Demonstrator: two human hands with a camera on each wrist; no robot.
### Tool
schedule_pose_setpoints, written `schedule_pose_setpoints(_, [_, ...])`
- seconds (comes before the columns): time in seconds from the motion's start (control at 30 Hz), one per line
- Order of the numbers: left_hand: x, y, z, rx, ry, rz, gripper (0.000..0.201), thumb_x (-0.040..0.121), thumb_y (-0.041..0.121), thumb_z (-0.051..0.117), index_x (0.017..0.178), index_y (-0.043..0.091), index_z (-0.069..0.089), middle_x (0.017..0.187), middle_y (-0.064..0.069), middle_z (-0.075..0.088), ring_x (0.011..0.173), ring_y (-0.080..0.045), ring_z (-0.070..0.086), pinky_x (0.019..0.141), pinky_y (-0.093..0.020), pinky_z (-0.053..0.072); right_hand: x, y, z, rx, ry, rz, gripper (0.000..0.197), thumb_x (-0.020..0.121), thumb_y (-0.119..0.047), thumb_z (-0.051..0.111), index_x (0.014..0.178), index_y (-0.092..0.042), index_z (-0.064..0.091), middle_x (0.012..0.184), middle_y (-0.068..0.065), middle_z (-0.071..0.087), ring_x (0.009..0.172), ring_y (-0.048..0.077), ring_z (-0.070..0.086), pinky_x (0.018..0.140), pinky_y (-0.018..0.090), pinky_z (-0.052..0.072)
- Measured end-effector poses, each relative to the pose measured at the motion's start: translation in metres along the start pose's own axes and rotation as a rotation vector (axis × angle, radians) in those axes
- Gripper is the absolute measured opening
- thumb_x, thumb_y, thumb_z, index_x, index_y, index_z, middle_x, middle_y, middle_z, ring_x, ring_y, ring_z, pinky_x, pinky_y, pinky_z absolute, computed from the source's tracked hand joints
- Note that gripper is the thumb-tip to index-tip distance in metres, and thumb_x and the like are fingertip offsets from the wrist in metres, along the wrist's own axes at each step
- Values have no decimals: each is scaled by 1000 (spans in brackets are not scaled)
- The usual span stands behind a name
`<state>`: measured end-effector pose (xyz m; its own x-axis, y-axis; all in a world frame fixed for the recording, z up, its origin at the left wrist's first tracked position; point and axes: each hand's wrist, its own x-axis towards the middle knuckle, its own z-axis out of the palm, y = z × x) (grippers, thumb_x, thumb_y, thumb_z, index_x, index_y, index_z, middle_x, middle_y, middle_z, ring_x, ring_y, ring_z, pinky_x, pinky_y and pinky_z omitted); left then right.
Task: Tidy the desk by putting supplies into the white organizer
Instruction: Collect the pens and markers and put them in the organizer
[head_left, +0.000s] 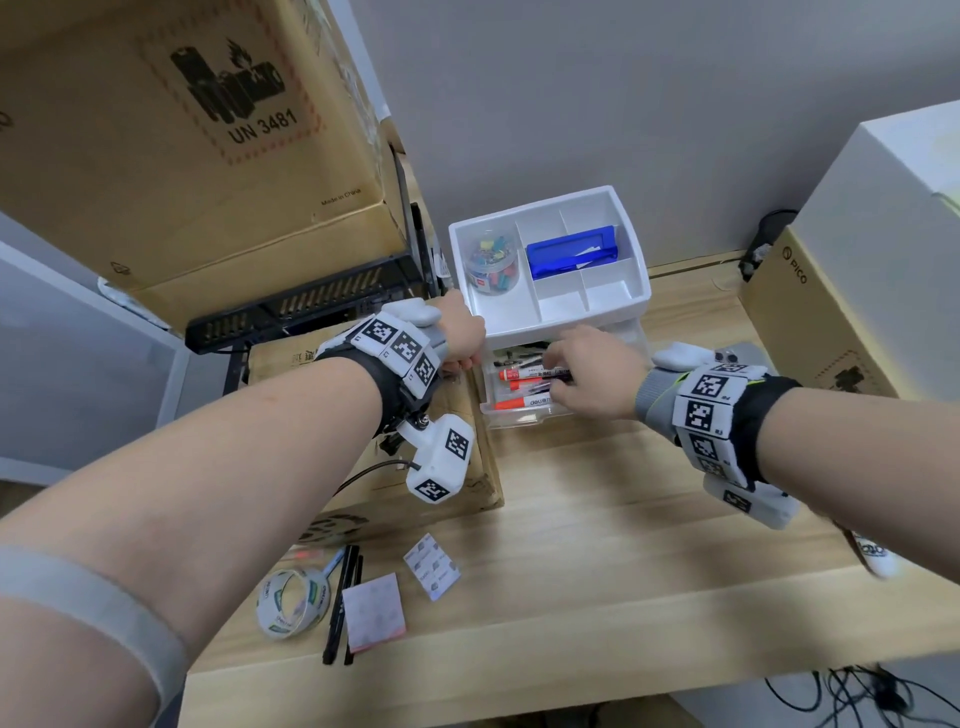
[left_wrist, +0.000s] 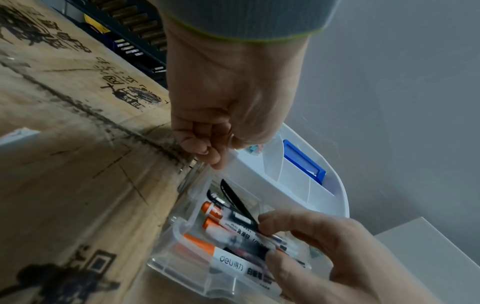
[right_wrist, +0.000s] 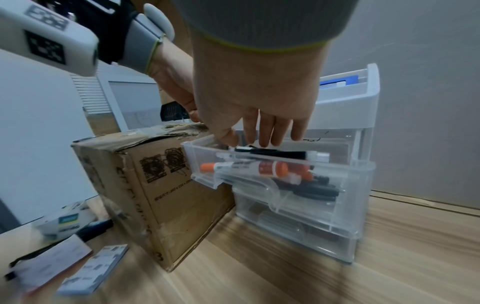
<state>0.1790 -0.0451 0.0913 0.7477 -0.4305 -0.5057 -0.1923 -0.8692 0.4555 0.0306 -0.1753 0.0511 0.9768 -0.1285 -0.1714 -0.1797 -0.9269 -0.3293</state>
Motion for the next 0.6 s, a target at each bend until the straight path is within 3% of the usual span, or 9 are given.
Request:
schedule_pose_setpoints(0.07, [-1, 0, 0, -5, 5, -7, 25, 101, 10, 36, 119, -1, 49, 95, -28, 72, 66, -30, 62, 54, -33, 49, -6, -4, 4, 1, 92, -96, 22, 81, -26, 58, 96, -15, 69, 96, 2, 65, 95, 24, 57, 81, 39, 50])
schedule_pose_setpoints(0.13, [0, 0, -1, 3, 5, -13, 24, 101, 10, 37, 120, 0, 49, 96, -27, 72, 68, -30, 62, 56, -34, 50, -15, -10, 6, 44, 125, -204, 11, 80, -26, 57, 84, -19, 64, 84, -2, 62, 80, 22, 57, 69, 35, 48])
schedule_pose_setpoints(0.27, [3, -2, 1, 21, 24, -9, 28, 101, 12, 39, 125, -1, 47, 94, -21, 73, 67, -31, 64, 62, -36, 54, -34, -15, 20, -66, -42, -348, 13, 78, -30, 52, 67, -26, 47, 61, -7, 54, 56, 21, 52, 51, 31, 45])
schedule_pose_setpoints(0.33, [4, -2, 2, 41, 22, -3, 27, 102, 11, 37, 123, -1, 48, 97, -24, 73, 70, -31, 63, 63, -37, 54, -37, -12, 28, -206, -71, -372, 14, 78, -32, 49, 67, -23, 49, 59, -1, 59, 53, 26, 54, 49, 29, 43])
schedule_pose_setpoints(0.43, [7, -3, 3, 55, 28, 1, 27, 102, 11, 37, 124, 0, 47, 96, -24, 73, 71, -30, 63, 68, -39, 55, -35, -15, 34, -279, -81, -361, 13, 81, -31, 46, 78, -21, 54, 68, 1, 64, 61, 28, 59, 51, 29, 38])
schedule_pose_setpoints(0.53, [9, -5, 2, 28, 53, -6, 32, 100, 15, 43, 126, -3, 48, 82, -13, 70, 64, -27, 66, 62, -33, 57, -33, -23, 35, -311, -80, -299, 14, 85, -29, 46, 88, -17, 52, 79, 4, 66, 67, 29, 60, 53, 30, 36])
schedule_pose_setpoints(0.6, [9, -6, 2, 17, 63, 1, 35, 99, 16, 46, 127, -3, 50, 75, -8, 65, 58, -23, 65, 55, -30, 55, -29, -27, 34, -299, -75, -247, 16, 86, -28, 46, 92, -15, 52, 82, 5, 67, 68, 30, 61, 55, 31, 42])
